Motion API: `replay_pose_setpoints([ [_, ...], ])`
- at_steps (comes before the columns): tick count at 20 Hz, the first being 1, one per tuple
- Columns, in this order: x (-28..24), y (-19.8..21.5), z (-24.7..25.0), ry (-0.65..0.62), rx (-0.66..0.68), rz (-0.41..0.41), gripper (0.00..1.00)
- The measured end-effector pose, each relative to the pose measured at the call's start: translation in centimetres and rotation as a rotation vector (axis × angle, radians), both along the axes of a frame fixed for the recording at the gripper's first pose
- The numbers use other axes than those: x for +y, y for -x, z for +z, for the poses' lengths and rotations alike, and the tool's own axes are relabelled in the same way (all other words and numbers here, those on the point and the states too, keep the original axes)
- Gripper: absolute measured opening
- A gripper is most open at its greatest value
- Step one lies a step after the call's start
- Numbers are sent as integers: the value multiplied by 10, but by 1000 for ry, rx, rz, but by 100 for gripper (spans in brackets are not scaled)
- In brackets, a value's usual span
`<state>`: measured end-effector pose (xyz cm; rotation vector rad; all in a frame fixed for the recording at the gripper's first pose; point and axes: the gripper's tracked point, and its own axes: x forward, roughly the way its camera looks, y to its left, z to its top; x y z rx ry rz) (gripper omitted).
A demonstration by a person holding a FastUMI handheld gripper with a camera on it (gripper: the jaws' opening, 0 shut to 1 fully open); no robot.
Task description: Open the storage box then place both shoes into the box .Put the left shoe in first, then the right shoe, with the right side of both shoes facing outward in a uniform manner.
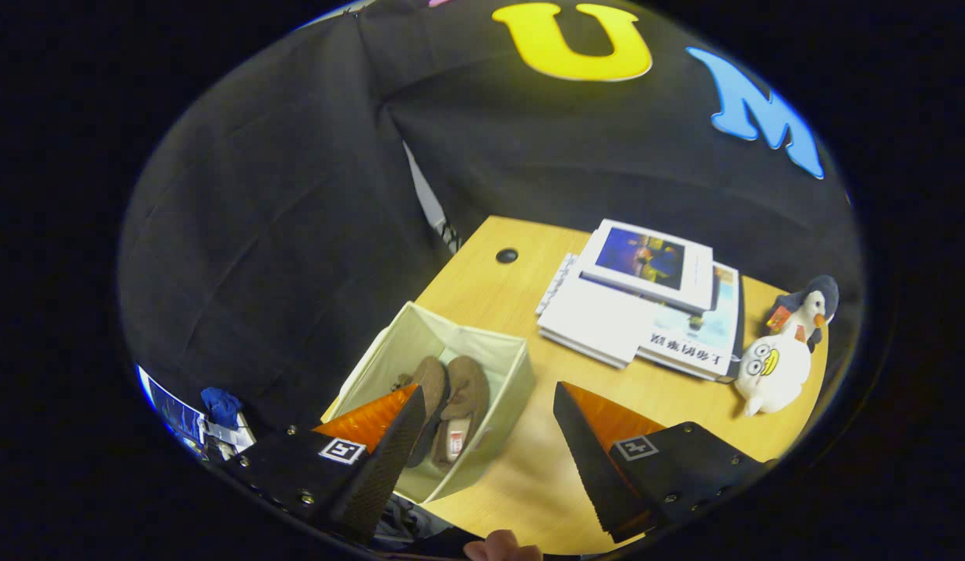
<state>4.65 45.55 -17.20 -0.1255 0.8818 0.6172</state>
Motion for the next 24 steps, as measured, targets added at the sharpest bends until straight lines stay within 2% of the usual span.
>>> replay_pose_setpoints([
  [4, -72, -28, 55, -53, -278, -127, 100],
  [8, -157, -47, 121, -113, -585, -306, 100],
  [12, -223, -44, 155, -203, -714, -487, 100],
  [14, -251, -48, 163, -190, -783, -546, 99],
  [20, -289, -48, 162, -149, -804, -582, 100],
  [24, -301, -49, 166, -132, -834, -573, 99],
])
